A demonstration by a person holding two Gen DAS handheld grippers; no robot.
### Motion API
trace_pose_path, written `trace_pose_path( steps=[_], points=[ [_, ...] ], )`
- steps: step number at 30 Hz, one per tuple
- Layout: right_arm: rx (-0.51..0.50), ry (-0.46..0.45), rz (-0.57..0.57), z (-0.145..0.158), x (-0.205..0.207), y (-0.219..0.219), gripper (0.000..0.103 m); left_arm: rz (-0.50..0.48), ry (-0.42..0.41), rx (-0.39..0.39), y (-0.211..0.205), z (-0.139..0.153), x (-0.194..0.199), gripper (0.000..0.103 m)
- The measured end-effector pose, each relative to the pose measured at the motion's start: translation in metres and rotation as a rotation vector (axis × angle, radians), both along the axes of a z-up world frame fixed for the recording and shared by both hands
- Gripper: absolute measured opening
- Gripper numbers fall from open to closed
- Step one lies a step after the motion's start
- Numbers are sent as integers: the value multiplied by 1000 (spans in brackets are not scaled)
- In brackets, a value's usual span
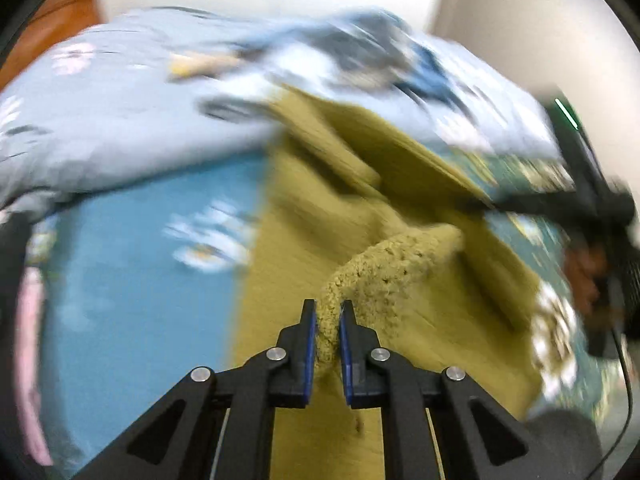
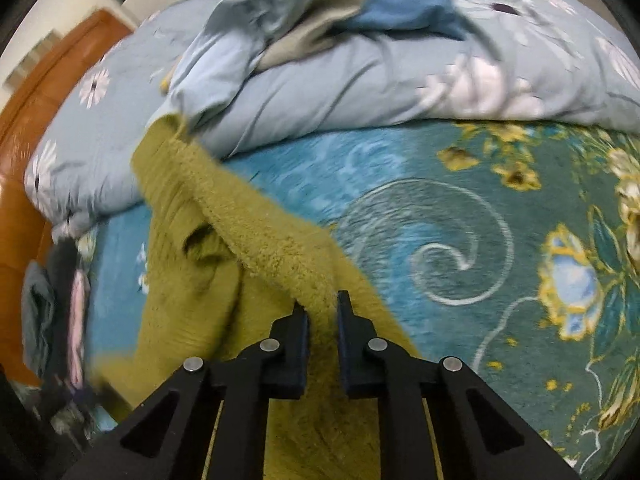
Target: Fold clothes
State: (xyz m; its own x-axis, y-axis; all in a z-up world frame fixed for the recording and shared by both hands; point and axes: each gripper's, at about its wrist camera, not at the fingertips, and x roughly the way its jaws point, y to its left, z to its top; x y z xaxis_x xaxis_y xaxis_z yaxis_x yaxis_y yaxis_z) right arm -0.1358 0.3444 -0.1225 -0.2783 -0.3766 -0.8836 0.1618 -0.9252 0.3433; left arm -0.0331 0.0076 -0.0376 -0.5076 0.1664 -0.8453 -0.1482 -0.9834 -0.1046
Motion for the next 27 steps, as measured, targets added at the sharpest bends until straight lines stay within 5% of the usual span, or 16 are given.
trace_pose_path(
  steps=[8,12,19,21,25,27],
  points=[
    [-19,-14,-101,-4,15,41,10,313,36,-40,-129,-10,-47,11],
    [-29,-61,-122,-24,6,48,10,374,-23,-51,-142,-38,-54,11],
    [2,-46,-13,-17,-5,32,13,458,-80,79,-171,-72,-35,11],
    [10,-18,21,-6,-8,29,16,459,-79,104,-172,-76,-29,11],
    [23,51,85,14,-25,11,44,465,-72,132,-178,-81,-25,11],
    [39,86,149,20,-39,-12,44,485,-64,150,-182,-84,-24,11]
  ],
)
